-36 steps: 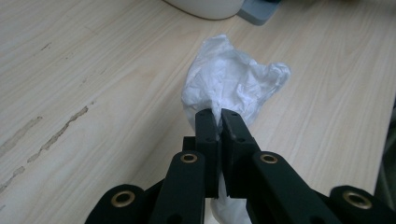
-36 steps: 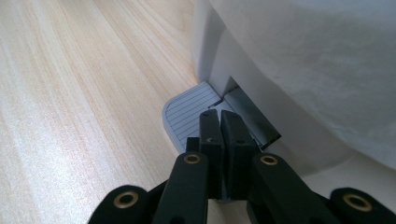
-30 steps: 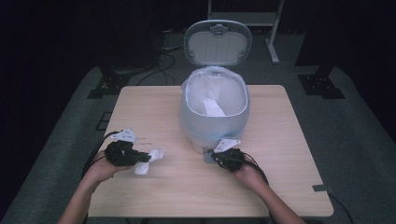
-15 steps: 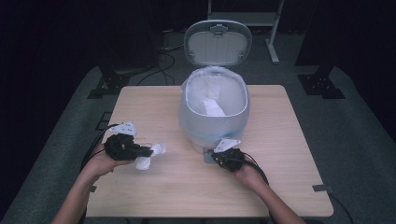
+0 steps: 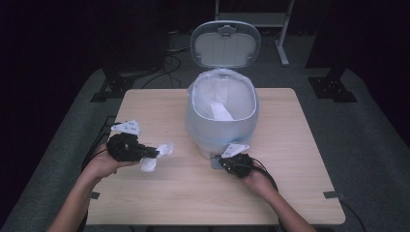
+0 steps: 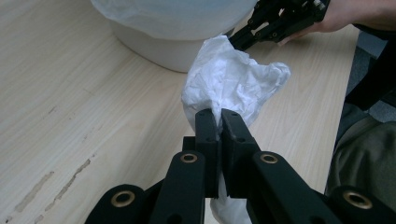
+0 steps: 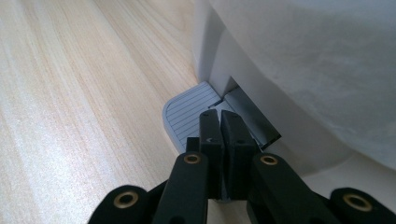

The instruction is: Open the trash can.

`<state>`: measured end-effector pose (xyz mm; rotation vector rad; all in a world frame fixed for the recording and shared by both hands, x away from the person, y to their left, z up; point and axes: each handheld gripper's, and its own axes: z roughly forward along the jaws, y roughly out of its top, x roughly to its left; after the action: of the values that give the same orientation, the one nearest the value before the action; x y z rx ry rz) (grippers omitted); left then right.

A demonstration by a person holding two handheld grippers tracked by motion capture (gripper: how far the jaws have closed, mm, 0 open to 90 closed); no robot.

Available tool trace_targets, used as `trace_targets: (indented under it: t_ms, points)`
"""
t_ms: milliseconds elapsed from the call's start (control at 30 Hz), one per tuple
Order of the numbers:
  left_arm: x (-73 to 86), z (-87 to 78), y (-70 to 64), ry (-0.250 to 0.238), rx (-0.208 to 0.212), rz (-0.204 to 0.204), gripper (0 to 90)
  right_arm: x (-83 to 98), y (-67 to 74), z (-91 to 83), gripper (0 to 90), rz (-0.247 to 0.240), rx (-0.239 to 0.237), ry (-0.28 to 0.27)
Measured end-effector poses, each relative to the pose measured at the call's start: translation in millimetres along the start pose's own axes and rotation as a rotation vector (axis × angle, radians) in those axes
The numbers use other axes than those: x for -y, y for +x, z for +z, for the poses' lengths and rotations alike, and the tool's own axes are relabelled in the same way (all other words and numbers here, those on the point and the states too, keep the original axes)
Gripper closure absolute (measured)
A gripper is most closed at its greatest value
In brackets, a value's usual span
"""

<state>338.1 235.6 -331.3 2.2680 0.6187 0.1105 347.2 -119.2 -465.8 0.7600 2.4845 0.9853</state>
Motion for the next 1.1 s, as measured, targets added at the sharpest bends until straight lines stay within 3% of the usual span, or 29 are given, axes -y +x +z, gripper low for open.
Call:
trace_targets:
  t_ms: [500,1100]
  points:
    - [-28.6,-12.7,-2.3,-0.003,-0.005,0.031,86.7,-0.3,0.1,-0.1,87.2,0.002,-0.001,0.000]
    - [-49.3,-18.3,-4.0,-0.014,0.000,0.044,86.7,-0.8,-1.5,0.0,87.1,0.012,-0.020,0.000]
